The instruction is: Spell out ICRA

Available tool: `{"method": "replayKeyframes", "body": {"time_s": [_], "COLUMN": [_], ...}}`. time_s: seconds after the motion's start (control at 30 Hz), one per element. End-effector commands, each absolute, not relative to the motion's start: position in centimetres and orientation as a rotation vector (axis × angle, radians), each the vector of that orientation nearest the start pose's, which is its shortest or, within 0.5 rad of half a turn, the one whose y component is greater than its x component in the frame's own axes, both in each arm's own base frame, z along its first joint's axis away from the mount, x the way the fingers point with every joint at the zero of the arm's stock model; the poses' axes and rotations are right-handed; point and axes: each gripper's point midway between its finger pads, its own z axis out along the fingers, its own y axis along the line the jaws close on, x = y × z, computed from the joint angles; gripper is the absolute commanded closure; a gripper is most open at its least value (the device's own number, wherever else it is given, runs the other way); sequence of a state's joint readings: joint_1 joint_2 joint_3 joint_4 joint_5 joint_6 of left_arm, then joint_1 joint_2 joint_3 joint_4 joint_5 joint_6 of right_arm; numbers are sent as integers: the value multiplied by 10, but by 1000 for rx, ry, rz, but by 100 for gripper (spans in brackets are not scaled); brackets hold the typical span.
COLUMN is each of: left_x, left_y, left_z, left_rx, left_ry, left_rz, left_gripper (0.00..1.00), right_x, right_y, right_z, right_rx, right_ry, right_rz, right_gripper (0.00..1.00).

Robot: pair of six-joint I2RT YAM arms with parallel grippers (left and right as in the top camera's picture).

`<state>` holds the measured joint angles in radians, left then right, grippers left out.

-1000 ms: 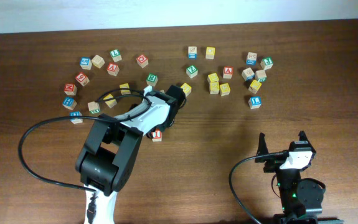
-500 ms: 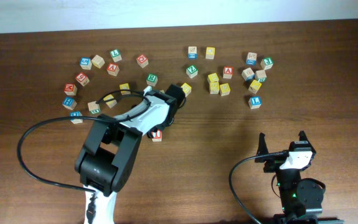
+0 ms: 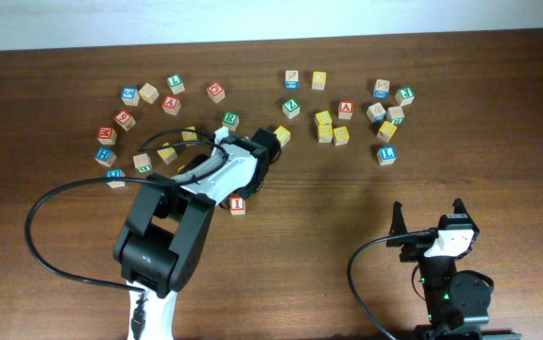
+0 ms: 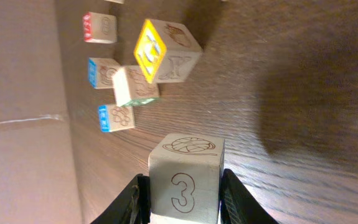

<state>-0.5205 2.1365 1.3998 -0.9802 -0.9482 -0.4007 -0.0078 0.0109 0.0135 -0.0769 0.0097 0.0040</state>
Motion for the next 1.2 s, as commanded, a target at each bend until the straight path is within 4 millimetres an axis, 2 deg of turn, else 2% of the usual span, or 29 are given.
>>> {"method": "replayKeyframes", "body": {"time_s": [0.0,0.23,0.37,0.5,0.57,0.63,0.7,0.73,0.77,0.8,0.83,0.87,0.93,0.97,1.0,1.17], "left_x": [387,392,387,383,381,389,398,407,411,414,415,413,406,398,387,366], "left_y": [-50,-53,-67,-70,-80,-81,-75,-72,-69,-63,-56,-50,-40,-29,-29,-27], "left_z": [54,48,28,23,20,39,71,97,116,131,138,138,131,121,106,75], "left_rx": [232,191,175,179,146,-17,-236,-356,-421,-495,-556,-636,-798,-901,-1030,-1364], "left_ry": [2472,2451,2572,2621,2716,2735,2718,2709,2699,2699,2703,2729,2752,2752,2751,2679], "left_rz": [1332,1288,1131,1087,942,807,656,481,350,194,91,-47,-140,-119,-106,-79], "left_gripper": [75,71,73,71,71,69,69,60,52,48,49,52,54,53,51,44], "right_x": [246,246,246,246,246,246,246,246,246,246,246,246,246,246,246,246], "right_y": [-7,-7,-7,-7,-7,-7,-7,-7,-7,-7,-7,-7,-7,-7,-7,-7], "right_z": [156,156,156,156,156,156,156,156,156,156,156,156,156,156,156,156], "right_rx": [36,36,36,36,36,36,36,36,36,36,36,36,36,36,36,36], "right_ry": [1649,1649,1649,1649,1648,1648,1649,1648,1648,1649,1649,1648,1648,1649,1649,1649], "right_rz": [-17,-16,-17,-17,-17,-17,-16,-17,-17,-17,-17,-17,-17,-17,-17,-17], "right_gripper": [2,2,2,2,1,2,2,2,2,2,2,2,2,2,2,2]}}
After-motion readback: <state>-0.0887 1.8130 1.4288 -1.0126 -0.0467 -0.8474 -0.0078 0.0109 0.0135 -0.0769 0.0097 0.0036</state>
